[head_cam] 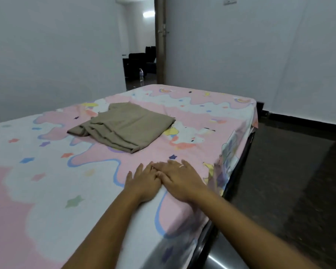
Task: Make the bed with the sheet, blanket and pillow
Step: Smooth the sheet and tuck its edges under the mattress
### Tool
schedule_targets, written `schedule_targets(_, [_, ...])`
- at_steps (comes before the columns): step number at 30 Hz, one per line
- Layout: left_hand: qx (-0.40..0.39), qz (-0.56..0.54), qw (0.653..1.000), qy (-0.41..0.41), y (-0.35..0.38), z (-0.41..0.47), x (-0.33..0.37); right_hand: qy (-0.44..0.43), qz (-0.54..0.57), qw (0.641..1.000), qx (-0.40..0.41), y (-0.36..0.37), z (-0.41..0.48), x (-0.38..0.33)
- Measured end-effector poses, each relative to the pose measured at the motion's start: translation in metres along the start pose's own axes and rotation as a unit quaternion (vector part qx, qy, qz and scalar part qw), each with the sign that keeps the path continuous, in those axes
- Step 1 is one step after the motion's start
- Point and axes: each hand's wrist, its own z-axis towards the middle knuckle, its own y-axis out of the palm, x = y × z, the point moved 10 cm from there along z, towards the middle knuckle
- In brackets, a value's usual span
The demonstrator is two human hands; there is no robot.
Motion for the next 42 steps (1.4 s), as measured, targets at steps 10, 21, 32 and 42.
schedule_targets(10, [0.037, 0.001, 0.999, -0.002, 0.004, 0.005, 0.007, 0.155, -0.143, 0.975, -0.067, -0.07, 0.047, 0.155])
schedule_targets(21, [-0.038, 0.008, 0.999, 0.017, 0.0, 0.034, 0.054, 0.268, -0.126, 0.949, -0.112, -0.072, 0.039, 0.228])
schedule_targets(32, [0.056, 0.02, 0.998, -0.028, 0.008, 0.111, 0.106, 0.083, -0.067, 0.992, -0.066, -0.057, 0.073, 0.243])
schedule_targets(42, [0.047, 0.007, 0.998, -0.037, -0.003, 0.169, 0.18, 0.087, -0.009, 0.989, -0.119, -0.069, 0.082, 0.251])
